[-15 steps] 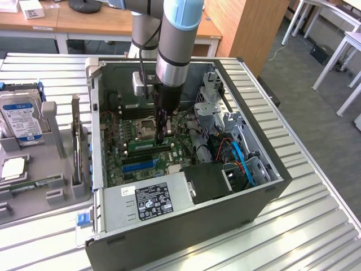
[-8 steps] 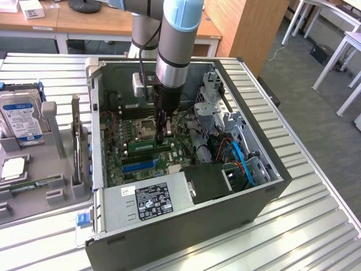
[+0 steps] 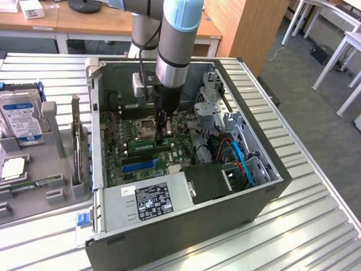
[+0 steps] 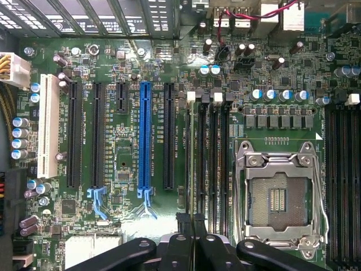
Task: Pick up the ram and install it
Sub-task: 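Insert the ram into the slot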
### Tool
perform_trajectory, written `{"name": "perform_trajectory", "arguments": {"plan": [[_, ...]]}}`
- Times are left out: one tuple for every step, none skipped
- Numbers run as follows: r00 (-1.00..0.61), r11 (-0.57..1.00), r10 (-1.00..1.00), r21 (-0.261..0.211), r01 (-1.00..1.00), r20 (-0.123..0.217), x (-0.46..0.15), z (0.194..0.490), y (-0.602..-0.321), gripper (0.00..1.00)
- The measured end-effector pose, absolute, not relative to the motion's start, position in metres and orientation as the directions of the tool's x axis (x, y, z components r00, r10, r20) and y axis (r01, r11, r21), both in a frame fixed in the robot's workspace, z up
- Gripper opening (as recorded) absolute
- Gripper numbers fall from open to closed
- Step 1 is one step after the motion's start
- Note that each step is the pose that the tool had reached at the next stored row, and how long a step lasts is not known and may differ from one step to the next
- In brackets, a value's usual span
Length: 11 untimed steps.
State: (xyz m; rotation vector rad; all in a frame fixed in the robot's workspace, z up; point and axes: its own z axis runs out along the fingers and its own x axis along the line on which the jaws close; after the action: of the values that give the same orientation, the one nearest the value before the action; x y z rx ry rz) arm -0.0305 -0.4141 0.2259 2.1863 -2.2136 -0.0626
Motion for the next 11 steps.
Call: {"name": "perform_trajectory", "arguments": {"plan": [[-0.013,0.012,-1.0,0.049,-0.999,-0.007,-0.0305,0.2259,-0.4141,0.12],[-0.013,0.012,-1.0,0.049,-0.999,-0.007,-0.0305,0.2259,-0.4141,0.12],[-0.013,0.012,-1.0,0.049,-0.999,-0.007,-0.0305,0.2259,-0.4141,0.12],[-0.013,0.012,-1.0,0.049,-0.999,-0.007,-0.0305,0.2259,-0.4141,0.12],[-0.013,0.012,-1.0,0.049,-0.999,-0.007,-0.0305,0.2259,-0.4141,0.12],[-0.013,0.012,-1.0,0.049,-0.999,-0.007,-0.0305,0.2259,-0.4141,0.12],[-0.013,0.012,-1.0,0.049,-0.999,-0.007,-0.0305,0.2262,-0.4141,0.12],[-0.013,0.012,-1.0,0.049,-0.999,-0.007,-0.0305,0.2271,-0.4141,0.12],[-0.013,0.012,-1.0,0.049,-0.999,-0.007,-0.0304,0.2285,-0.4141,0.12],[-0.013,0.012,-1.0,0.05,-0.999,-0.007,-0.0304,0.2301,-0.4141,0.12],[-0.013,0.012,-1.0,0.05,-0.999,-0.007,-0.0304,0.2313,-0.4141,0.12]]}}
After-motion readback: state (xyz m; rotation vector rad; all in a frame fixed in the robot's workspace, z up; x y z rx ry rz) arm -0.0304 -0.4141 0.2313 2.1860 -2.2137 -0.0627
